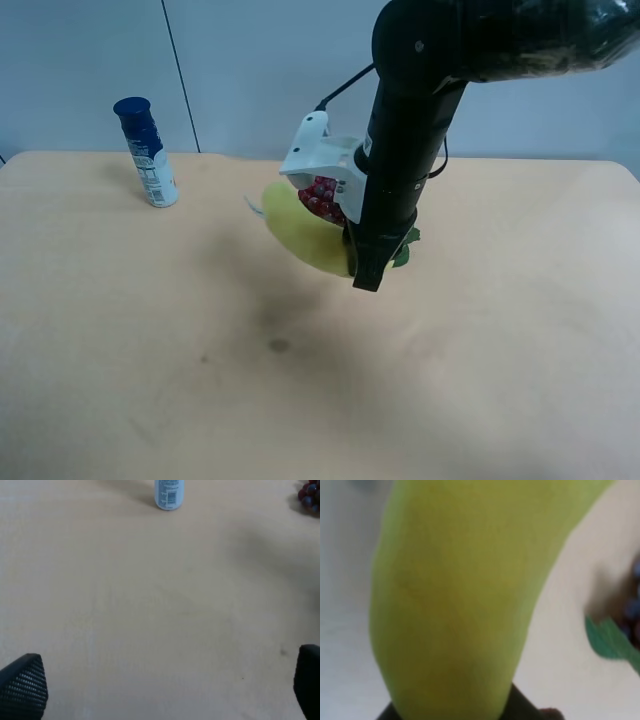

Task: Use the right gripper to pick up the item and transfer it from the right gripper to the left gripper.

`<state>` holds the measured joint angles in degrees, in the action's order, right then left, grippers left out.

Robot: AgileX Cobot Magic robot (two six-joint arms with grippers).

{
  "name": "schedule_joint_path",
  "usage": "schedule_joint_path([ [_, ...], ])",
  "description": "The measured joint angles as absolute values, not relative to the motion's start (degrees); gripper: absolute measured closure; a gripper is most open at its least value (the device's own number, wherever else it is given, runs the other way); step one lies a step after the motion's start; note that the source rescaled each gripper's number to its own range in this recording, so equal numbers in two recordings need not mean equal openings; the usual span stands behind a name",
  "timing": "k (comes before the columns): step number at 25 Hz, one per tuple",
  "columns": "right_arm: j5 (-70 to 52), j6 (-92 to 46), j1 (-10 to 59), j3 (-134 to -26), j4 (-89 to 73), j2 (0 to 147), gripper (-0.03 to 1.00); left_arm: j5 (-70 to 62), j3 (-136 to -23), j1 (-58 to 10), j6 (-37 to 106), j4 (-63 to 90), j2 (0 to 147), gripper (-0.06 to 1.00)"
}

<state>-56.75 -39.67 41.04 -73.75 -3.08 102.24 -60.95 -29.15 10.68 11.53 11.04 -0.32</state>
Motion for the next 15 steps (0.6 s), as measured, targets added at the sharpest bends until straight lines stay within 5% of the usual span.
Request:
schedule_joint_path([
  [15, -56.5, -39.3, 58.7, -73.8, 0.0, 97.9, 0.97, -60.9, -29.1, 10.7, 11.5, 13.5, -0.3, -0.06],
])
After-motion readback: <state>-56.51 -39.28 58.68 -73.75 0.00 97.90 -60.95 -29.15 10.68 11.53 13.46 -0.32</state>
